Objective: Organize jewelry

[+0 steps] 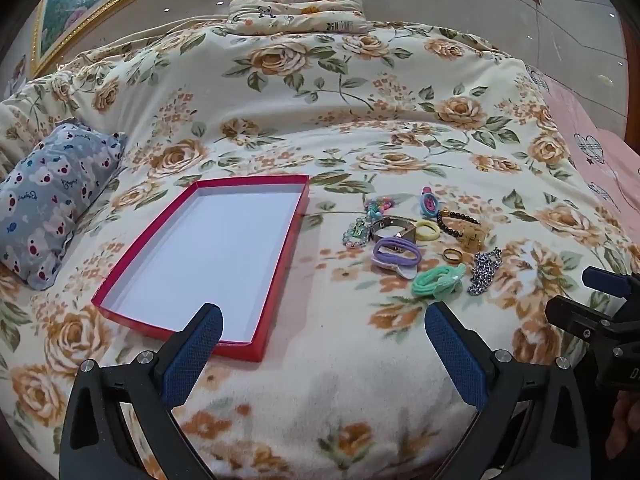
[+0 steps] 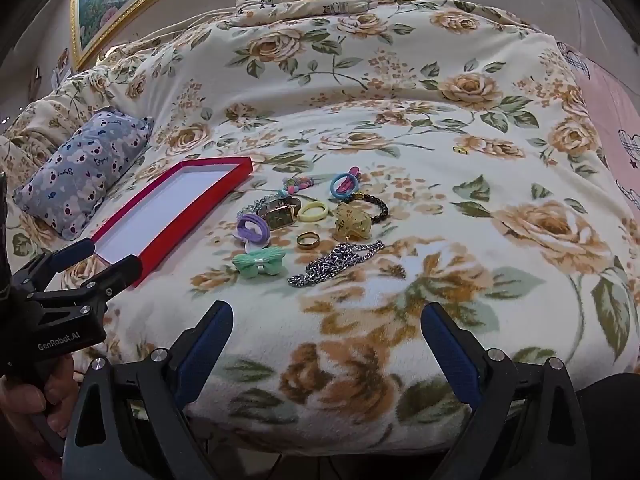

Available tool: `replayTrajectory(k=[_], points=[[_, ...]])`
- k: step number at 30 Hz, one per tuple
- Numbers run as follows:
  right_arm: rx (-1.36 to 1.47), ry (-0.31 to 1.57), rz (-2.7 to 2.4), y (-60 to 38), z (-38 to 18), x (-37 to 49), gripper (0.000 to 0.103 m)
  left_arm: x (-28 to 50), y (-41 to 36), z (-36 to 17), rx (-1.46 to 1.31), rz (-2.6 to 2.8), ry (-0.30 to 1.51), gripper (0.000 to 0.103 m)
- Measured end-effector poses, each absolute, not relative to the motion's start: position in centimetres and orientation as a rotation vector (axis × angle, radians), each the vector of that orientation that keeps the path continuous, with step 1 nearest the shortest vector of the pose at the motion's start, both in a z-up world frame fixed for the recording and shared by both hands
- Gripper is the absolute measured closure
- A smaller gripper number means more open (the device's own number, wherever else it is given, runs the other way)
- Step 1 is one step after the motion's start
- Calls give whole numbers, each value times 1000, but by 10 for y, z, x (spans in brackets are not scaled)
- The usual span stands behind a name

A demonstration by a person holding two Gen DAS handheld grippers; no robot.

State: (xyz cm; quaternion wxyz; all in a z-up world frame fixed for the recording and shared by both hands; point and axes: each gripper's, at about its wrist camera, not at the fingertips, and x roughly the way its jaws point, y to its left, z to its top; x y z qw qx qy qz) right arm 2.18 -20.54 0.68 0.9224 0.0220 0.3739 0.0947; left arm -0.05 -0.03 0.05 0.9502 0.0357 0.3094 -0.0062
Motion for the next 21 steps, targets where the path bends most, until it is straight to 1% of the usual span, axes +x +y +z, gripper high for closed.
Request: replayTrajectory(k=[4, 8, 10, 21], points=[[52, 757, 195, -205, 9, 20, 7, -4, -2, 4, 67, -11, 615, 1], [55, 747, 198, -205, 11, 18, 7, -12, -1, -5, 62, -8, 611, 1], [56, 743, 200, -204, 13, 18, 7, -9, 4, 2, 49, -9, 623, 1], [60, 743, 207, -202, 13, 17, 7, -7, 5, 3, 43, -7, 629, 1]])
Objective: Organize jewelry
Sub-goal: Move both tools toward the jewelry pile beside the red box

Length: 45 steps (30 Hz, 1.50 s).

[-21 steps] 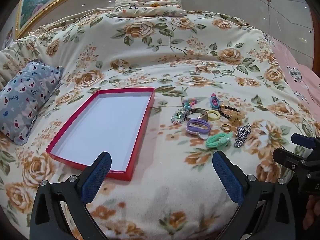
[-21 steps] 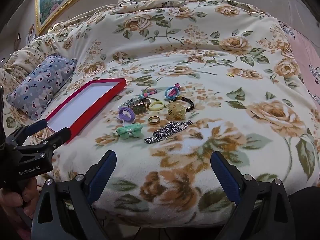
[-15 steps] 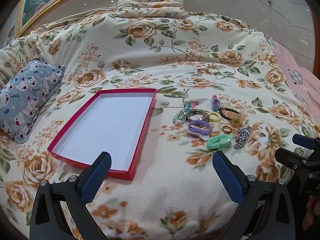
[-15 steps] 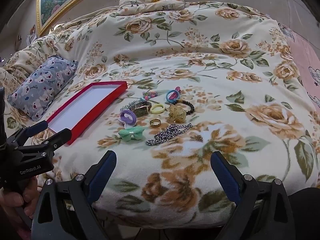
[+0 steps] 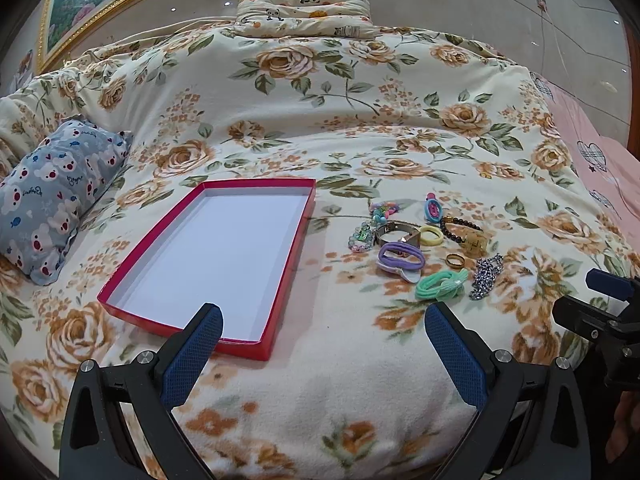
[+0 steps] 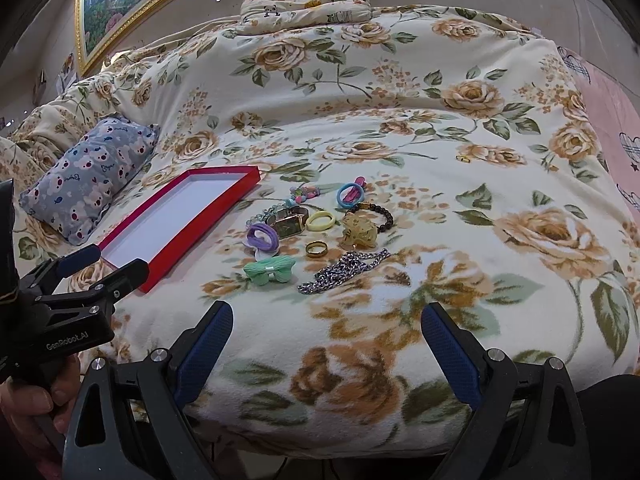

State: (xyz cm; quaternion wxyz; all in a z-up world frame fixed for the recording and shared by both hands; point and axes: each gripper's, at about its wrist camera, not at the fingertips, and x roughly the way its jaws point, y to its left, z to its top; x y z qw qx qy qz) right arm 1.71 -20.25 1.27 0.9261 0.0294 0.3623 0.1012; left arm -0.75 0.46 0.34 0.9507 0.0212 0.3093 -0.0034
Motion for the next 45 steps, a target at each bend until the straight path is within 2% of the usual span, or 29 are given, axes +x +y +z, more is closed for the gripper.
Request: replayTrajectory(k=[45], points=[[88, 746, 228, -199, 11, 18, 7, 3, 1, -3, 42, -24, 659, 1]])
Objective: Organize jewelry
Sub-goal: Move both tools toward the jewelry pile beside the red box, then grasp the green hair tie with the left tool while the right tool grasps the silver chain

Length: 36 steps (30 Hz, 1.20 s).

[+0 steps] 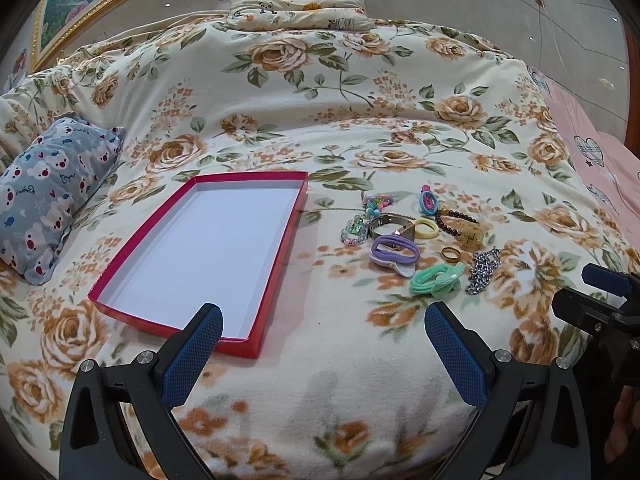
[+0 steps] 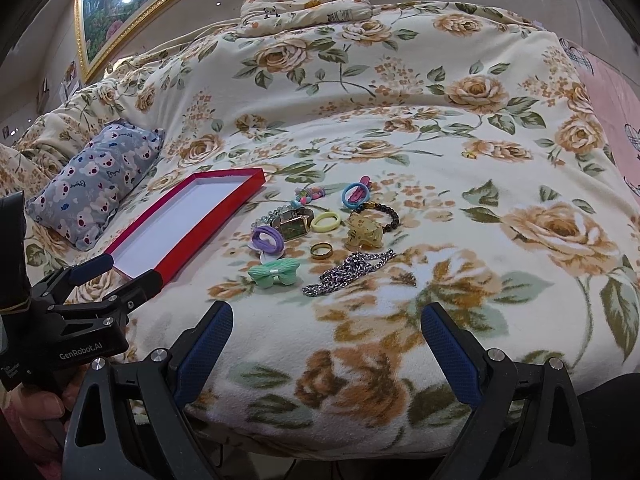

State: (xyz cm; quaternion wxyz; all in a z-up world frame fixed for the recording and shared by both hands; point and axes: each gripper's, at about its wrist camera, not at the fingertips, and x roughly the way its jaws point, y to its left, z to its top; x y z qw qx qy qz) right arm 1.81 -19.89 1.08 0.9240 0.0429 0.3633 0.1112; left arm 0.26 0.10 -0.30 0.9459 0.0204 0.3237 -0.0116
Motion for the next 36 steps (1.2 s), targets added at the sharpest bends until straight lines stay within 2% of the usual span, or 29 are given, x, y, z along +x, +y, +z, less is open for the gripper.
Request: replayTrajectory(k=[21, 28, 34, 36], points=[[128, 807, 220, -222, -5, 52, 8, 52, -8, -13, 31, -128, 749, 2], [140, 830, 218, -227, -9, 64, 17, 71, -18, -16, 29, -185, 755, 2], [150, 847, 213, -233, -11, 74, 19, 97, -31, -27, 38, -246, 789, 14], [153, 856, 212, -233, -11, 78, 21, 107, -32, -35, 33, -267, 819, 26]])
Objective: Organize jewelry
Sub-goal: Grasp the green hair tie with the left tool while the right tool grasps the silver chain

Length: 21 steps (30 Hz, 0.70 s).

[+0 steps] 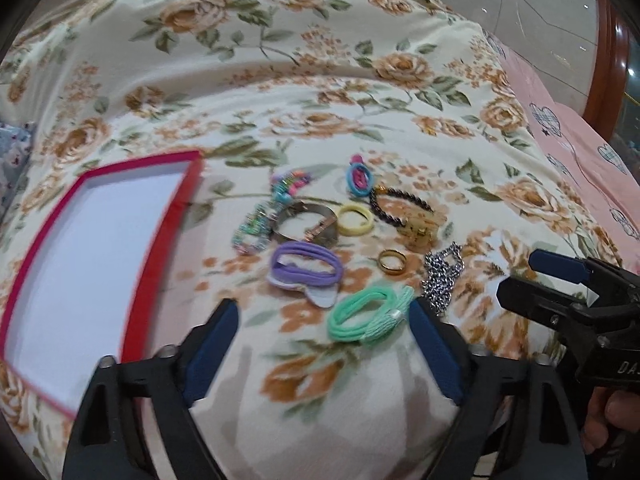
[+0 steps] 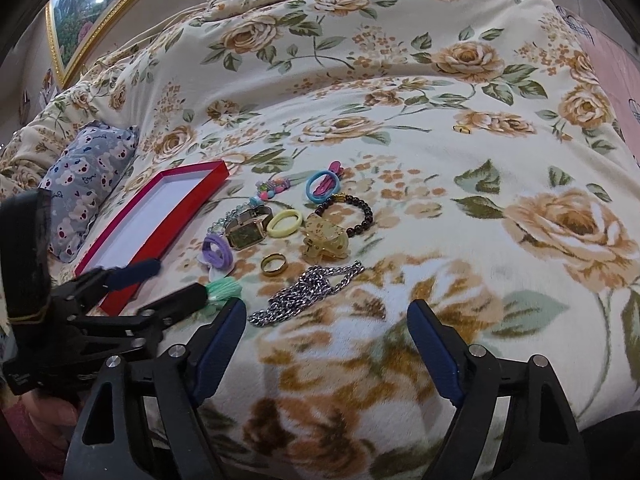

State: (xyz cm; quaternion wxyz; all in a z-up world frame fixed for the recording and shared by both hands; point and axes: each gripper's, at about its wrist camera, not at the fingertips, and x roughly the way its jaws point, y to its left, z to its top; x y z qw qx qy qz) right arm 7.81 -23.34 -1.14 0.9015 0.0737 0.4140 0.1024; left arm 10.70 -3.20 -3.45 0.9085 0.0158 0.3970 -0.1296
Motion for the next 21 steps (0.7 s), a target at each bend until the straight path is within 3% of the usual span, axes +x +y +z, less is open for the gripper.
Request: replayTrajectory(k=[2, 6, 9, 11, 15, 21], points=[[154, 864, 212, -233, -13, 81, 21, 117, -33, -41, 24, -287, 846, 35], [152, 886, 217, -231, -18, 89, 24, 132, -27, -49, -27, -364, 886, 69], [144, 905, 235, -224, -22, 97, 25, 133, -23, -48, -42, -392, 886, 88], [133, 914, 243, -220, -25, 102, 25, 131, -20, -47, -51, -409, 885, 95], [99, 938, 240, -213, -36, 112, 26, 129, -12, -46, -67, -420, 889, 100], [54, 957, 238, -210, -46, 121, 39, 135, -5, -47, -108, -425, 913, 97]])
